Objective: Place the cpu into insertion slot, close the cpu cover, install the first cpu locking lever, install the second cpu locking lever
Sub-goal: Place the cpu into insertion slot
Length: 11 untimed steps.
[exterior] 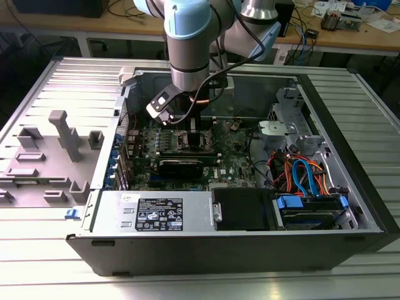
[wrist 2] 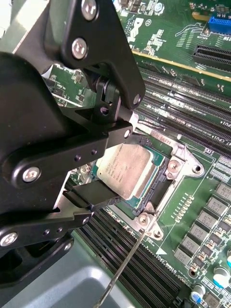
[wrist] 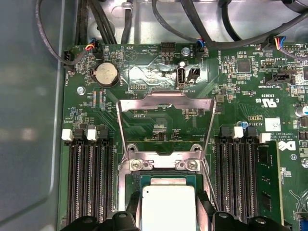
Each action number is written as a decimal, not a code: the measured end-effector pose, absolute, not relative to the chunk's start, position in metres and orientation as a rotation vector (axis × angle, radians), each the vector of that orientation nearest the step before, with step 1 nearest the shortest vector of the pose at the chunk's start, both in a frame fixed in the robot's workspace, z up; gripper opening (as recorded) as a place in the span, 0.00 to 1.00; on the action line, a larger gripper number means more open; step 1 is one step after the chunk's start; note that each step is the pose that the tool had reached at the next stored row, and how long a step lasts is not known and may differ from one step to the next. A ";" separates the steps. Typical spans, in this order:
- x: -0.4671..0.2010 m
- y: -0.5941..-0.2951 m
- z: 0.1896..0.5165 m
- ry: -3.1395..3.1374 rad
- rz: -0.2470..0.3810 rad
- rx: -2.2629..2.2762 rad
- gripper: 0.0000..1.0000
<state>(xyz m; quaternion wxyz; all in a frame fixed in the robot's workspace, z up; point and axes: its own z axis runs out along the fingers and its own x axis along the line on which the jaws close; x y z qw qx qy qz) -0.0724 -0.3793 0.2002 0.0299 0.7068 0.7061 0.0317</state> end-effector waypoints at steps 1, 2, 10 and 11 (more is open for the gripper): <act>-0.072 -0.379 0.200 2.177 0.098 2.179 0.55; -0.072 -0.379 0.200 2.177 0.098 2.179 0.55; -0.072 -0.379 0.199 2.177 0.097 2.179 0.55; -0.072 -0.379 0.199 2.177 0.097 2.179 0.55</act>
